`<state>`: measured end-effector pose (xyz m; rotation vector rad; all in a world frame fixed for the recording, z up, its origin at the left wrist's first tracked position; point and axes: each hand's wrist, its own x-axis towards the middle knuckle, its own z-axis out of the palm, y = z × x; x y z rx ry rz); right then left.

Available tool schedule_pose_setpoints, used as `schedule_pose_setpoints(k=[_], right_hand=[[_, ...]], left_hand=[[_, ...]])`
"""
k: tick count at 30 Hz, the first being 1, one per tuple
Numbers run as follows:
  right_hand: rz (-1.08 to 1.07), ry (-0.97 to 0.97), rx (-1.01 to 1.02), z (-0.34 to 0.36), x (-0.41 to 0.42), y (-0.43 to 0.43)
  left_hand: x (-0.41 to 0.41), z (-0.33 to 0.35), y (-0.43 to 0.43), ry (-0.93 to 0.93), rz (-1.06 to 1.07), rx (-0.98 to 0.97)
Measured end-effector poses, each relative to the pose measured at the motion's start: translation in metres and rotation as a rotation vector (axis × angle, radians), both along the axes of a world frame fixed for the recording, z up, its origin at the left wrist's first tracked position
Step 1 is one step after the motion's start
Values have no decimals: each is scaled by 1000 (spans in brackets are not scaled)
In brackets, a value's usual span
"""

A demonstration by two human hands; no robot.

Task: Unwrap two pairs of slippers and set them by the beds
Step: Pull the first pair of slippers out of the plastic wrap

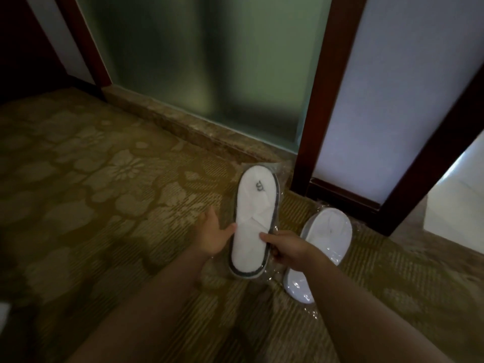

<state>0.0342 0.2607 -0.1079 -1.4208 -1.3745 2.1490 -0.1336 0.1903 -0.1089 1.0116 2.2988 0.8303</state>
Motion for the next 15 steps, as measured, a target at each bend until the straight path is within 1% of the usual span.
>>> schedule_pose_setpoints(k=[1,2,3,4,7,8,11,13,14,15], right_hand=[[32,35,-4,5,2,0],[72,61,-6,9,3,-1],[117,79,-3,12,5,-1],[163,93,0,15,6,-2],[263,110,-22,19,10,-6],[289,100,-29,19,11,-6],[393,10,-21,24,13,-8],[455,-55,36,32,13,-9],[447,-64,87,39,12,-8],[385,-51,152,45,10,-6]], left_hand=[[-1,7,0,70,60,44],[-3,14,-1,103,107,76],[-5,21,-2,72,143,107],[-7,28,-3,-30,174,144],[-9,40,-9,-434,216,271],[-8,43,-12,-503,207,295],[-3,55,-15,-605,184,414],[0,63,-11,-677,181,462],[1,66,-9,-678,182,469],[0,68,-7,-651,182,470]])
